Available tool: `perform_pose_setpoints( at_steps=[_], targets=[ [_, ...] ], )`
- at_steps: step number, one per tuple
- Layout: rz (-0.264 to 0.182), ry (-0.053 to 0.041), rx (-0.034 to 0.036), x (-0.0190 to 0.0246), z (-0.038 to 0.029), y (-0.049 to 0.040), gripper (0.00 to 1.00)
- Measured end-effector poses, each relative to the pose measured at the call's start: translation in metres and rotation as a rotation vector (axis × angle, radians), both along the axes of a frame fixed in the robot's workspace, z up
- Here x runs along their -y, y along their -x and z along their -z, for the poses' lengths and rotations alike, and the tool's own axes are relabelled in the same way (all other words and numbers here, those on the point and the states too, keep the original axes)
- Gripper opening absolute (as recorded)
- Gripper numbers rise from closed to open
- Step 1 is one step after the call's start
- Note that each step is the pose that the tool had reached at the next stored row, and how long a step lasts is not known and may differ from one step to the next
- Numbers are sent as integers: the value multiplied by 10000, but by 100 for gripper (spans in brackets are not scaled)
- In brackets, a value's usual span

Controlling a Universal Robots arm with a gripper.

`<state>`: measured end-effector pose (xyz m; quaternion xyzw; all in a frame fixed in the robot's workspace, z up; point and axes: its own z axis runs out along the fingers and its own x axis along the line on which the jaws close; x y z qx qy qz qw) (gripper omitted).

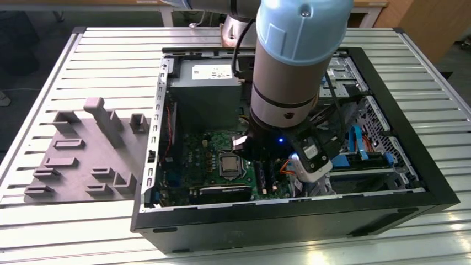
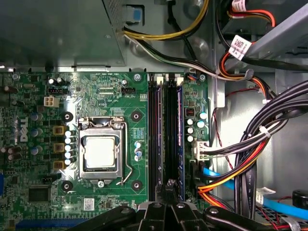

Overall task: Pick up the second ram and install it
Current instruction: 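Press down the second ram until it locks into place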

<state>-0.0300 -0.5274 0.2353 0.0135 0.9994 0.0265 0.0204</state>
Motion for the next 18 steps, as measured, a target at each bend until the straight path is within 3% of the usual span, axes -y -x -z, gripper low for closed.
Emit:
perform_pose_setpoints(
  at_steps=[9,18],
  targets=[
    [1,2,0,5,108,0,11],
    [0,8,-2,6,149,1,11]
  ],
)
